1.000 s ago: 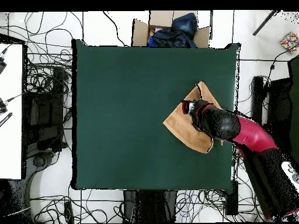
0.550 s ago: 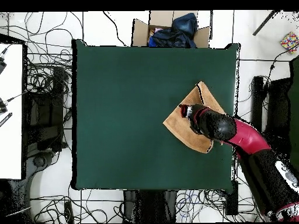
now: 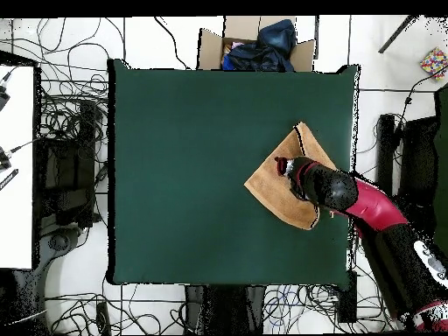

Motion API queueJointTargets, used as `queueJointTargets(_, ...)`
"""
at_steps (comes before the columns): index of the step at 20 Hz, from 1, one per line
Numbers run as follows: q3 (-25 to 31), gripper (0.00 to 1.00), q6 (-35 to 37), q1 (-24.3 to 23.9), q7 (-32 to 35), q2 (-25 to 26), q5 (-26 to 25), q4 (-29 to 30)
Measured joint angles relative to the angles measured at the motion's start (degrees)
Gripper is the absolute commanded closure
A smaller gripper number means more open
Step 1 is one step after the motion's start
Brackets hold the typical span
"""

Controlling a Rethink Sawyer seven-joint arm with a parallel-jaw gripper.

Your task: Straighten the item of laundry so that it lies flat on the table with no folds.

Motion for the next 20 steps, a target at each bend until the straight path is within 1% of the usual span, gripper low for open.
queueJointTargets(20,-0.01,0.00,2.04,-0.17,0.00,2.02,-0.04,-8.99)
